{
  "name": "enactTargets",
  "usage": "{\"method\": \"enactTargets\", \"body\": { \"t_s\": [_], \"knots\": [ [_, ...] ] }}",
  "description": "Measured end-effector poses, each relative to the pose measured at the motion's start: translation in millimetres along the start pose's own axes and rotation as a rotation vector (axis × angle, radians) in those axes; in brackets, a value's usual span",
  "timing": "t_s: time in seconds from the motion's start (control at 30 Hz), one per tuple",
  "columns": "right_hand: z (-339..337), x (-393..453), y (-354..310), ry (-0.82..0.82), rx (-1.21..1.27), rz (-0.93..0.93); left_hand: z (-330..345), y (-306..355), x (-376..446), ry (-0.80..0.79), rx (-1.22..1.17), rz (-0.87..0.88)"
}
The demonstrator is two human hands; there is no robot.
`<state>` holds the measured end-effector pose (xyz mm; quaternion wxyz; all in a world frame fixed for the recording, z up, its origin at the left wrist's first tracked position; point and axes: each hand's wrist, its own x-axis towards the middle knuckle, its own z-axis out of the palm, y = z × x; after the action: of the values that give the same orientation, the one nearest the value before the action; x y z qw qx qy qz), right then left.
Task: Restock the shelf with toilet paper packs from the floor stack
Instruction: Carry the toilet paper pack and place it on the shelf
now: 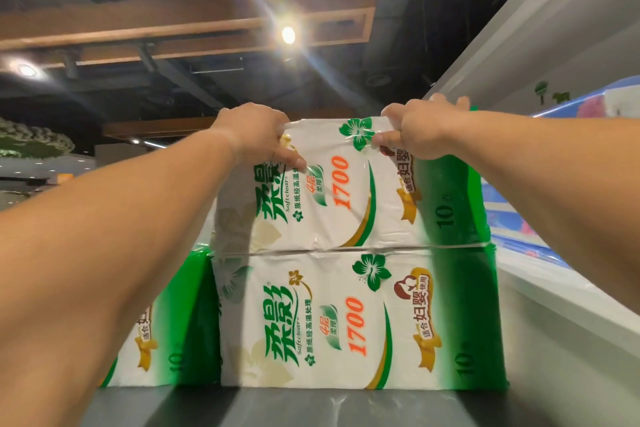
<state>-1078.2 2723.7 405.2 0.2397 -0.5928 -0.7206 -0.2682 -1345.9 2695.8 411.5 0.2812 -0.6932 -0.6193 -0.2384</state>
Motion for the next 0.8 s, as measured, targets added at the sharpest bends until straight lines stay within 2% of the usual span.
{"method": "enactTargets", "body": {
  "t_s": [0.13,0.43,0.57,0.8],
  "knots": [
    [12,-3,-1,0.059,0.003,-0.055,8,0,-5,-0.04,-0.058,-0.035],
    [14,-4,3,0.068,0.0,-0.045,8,2,-8,-0.075,-0.054,-0.078],
    [16,-9,-2,0.093,-0.058,-0.041,16,2,-11,-0.039,0.013,-0.095],
    [-8,-63,-36,0.13,-0.009,-0.042,-3,8,-57,-0.01,0.003,-0.041]
  ]
}}
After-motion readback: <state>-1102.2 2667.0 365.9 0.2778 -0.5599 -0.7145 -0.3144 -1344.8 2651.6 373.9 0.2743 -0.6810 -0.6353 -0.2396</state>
